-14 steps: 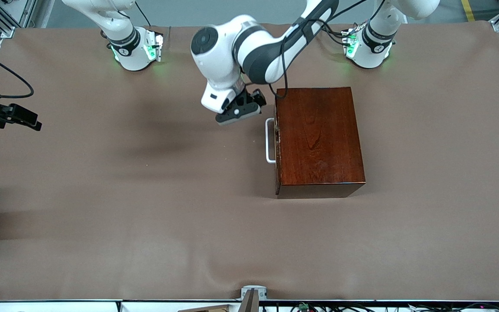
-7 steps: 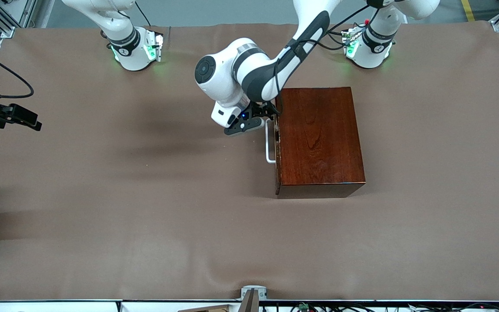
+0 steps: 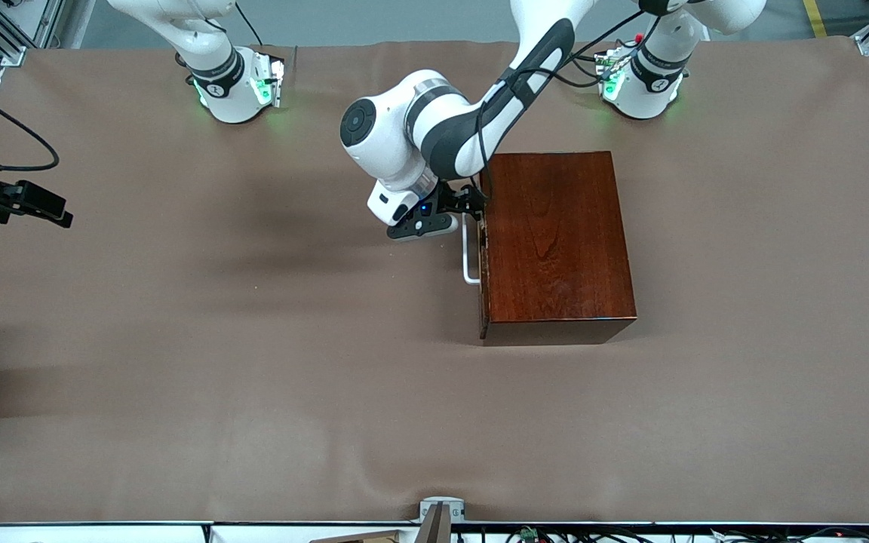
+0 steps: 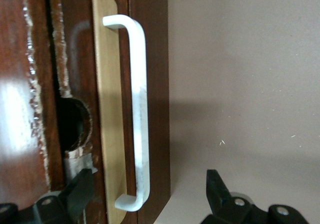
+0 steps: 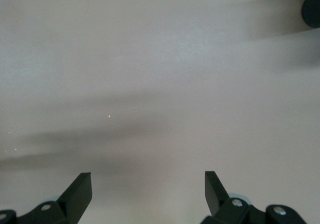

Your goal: Open drawer, take yellow block, close drawer

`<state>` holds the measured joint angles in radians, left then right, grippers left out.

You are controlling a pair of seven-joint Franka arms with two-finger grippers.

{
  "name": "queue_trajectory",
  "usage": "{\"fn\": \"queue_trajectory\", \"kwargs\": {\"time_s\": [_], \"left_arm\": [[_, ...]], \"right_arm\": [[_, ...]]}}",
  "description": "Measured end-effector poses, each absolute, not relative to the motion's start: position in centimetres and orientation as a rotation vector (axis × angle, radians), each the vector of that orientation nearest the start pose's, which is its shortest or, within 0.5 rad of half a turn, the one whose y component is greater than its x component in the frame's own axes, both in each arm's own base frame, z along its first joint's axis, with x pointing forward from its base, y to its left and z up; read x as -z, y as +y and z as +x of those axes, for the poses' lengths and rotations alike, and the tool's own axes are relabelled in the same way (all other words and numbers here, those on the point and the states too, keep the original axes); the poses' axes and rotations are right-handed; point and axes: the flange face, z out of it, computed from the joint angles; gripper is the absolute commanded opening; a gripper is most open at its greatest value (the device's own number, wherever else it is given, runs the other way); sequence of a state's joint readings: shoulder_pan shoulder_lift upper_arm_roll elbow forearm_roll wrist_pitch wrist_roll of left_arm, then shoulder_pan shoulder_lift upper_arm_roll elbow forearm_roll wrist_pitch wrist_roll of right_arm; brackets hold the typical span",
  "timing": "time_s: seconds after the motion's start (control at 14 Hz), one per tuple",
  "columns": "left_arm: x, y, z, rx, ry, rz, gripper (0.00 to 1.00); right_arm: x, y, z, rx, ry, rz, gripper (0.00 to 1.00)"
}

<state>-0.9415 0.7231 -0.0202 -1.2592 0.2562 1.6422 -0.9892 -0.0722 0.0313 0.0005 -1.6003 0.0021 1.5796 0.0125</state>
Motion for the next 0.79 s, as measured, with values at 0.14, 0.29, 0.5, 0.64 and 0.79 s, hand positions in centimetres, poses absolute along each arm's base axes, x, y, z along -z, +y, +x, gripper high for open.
{"fn": "queue_trajectory", "kwargs": {"time_s": [0.14, 0.29, 0.5, 0.64, 0.79], "left_arm": [[-30.1, -56.3, 42.9, 0.027, 0.066, -2.729, 1.00], [-29.8, -56.6, 43.1, 0.053, 0.087, -2.743, 1.00], [-29.3, -57.1, 43.5, 0.098, 0.116, -2.766, 1.00], [-28.5, -57.2, 43.7, 0.104, 0.113, -2.771, 1.00], [-28.1, -56.9, 44.0, 0.108, 0.077, -2.771, 1.00]], "right_arm": [[-59.4, -4.0, 56.2, -0.082, 0.132, -3.134, 1.00], [-59.4, -4.0, 56.2, -0.082, 0.132, -3.134, 1.00], [-59.4, -4.0, 56.2, -0.082, 0.132, -3.134, 1.00], [-59.4, -4.0, 56.2, -0.082, 0.132, -3.134, 1.00], [-59.4, -4.0, 56.2, -0.082, 0.132, -3.134, 1.00]]}}
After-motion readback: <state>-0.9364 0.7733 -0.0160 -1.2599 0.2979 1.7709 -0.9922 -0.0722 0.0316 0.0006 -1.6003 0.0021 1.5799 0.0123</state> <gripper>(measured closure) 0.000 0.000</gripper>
